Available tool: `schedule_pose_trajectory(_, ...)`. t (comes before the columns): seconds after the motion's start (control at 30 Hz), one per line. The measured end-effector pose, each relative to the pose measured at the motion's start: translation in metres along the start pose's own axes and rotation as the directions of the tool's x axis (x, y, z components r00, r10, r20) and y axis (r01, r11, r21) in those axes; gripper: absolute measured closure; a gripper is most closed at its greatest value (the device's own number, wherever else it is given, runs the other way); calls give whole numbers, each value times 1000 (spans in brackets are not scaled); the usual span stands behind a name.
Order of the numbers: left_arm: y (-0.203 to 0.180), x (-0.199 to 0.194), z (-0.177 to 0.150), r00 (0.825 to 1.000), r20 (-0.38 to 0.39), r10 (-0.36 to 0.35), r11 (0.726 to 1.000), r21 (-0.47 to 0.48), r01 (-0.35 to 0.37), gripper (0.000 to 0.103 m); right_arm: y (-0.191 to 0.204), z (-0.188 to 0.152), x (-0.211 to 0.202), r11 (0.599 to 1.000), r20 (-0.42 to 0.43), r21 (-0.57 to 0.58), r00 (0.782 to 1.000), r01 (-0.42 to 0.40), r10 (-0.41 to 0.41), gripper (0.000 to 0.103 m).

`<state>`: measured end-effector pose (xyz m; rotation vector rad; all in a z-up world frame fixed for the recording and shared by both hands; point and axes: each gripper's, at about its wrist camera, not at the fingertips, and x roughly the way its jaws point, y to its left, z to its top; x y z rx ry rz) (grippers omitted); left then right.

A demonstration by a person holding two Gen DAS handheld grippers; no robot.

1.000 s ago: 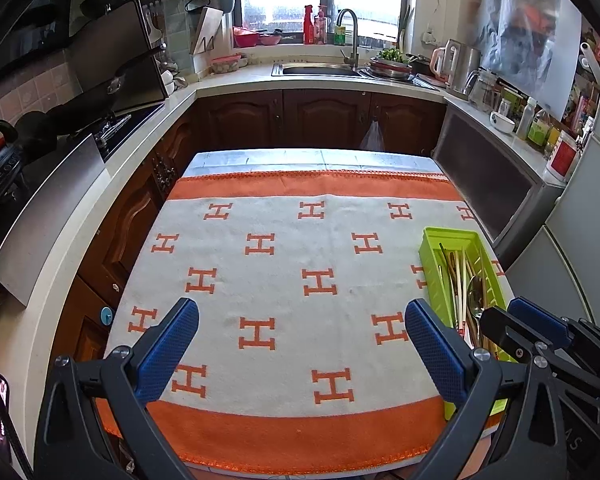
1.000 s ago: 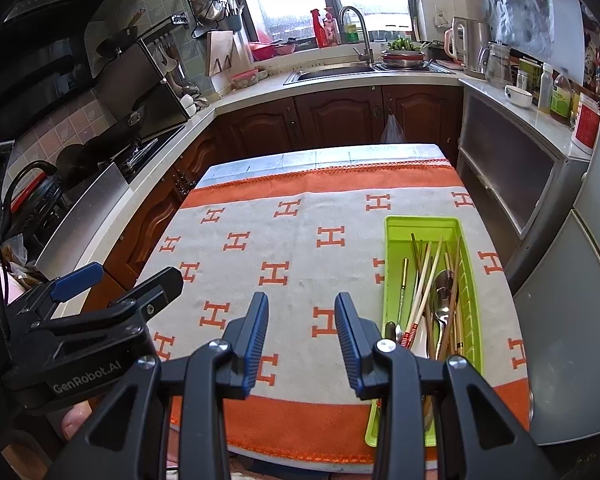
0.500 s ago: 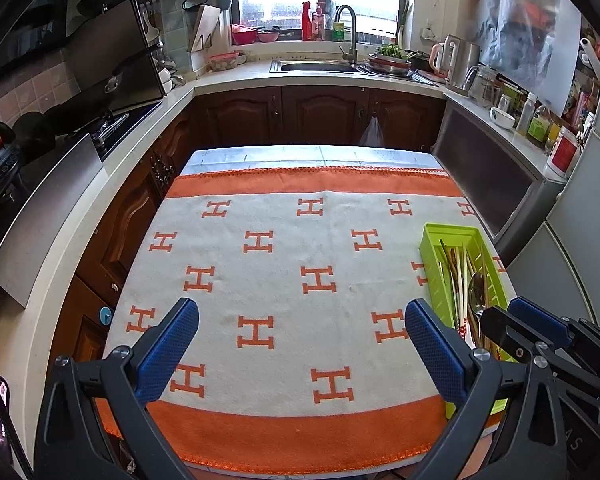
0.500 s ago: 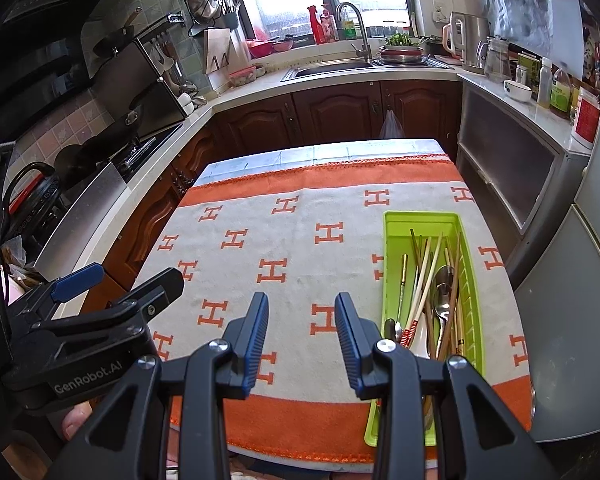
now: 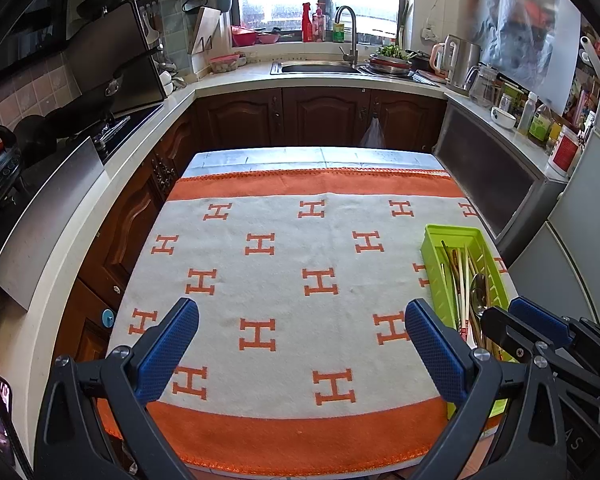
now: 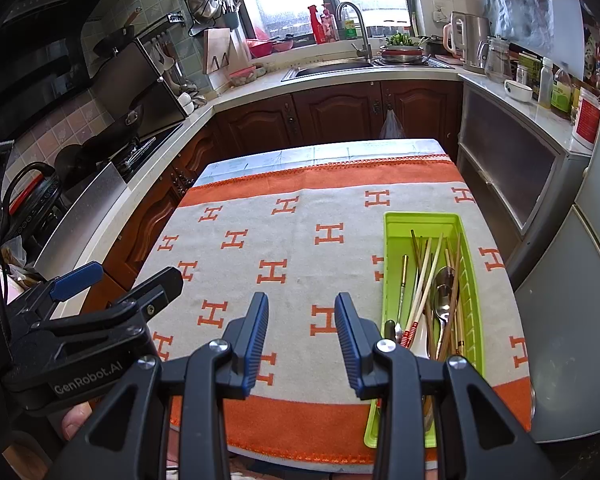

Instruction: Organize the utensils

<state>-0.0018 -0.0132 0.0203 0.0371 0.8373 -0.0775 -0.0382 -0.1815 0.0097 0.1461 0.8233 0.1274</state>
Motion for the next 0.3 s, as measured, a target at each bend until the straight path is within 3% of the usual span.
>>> schedule_pose_trajectory(0.3,0,0,1,1000,-5,-2,1000,0,2,1,0,0,0,1000,-2,1,1000,0,0,68)
